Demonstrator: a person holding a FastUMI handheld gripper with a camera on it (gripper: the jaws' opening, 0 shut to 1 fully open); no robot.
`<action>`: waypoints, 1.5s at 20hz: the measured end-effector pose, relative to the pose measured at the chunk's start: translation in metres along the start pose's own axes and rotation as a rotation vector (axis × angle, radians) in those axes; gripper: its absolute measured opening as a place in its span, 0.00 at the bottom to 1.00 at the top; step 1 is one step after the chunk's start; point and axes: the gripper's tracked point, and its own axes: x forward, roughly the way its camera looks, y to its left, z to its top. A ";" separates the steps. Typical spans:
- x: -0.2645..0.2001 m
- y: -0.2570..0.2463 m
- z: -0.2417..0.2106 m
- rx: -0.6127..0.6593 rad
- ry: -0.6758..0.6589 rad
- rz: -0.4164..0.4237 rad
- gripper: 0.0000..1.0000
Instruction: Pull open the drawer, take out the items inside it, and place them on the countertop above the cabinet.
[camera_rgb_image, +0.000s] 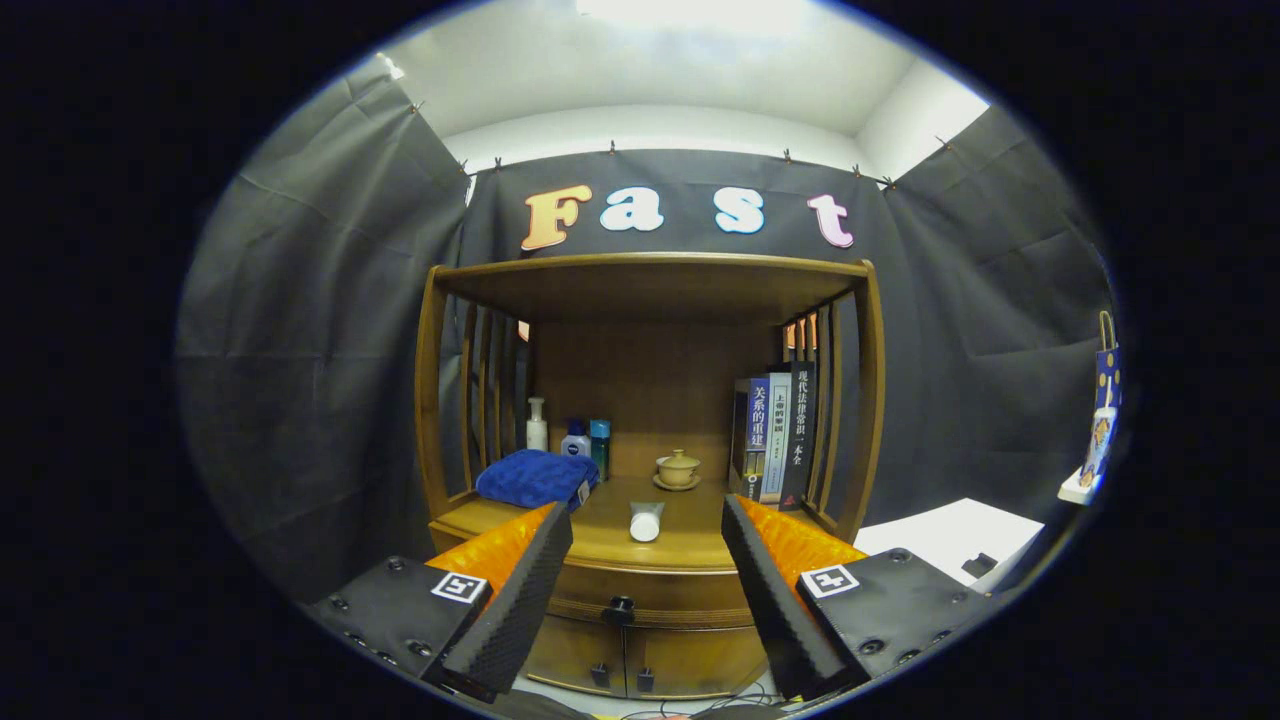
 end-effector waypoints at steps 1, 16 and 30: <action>-0.001 -0.002 0.002 -0.002 -0.005 -0.005 0.98; -0.002 0.014 0.005 0.042 -0.006 0.008 0.98; -0.003 0.010 0.005 0.052 -0.005 -0.012 0.98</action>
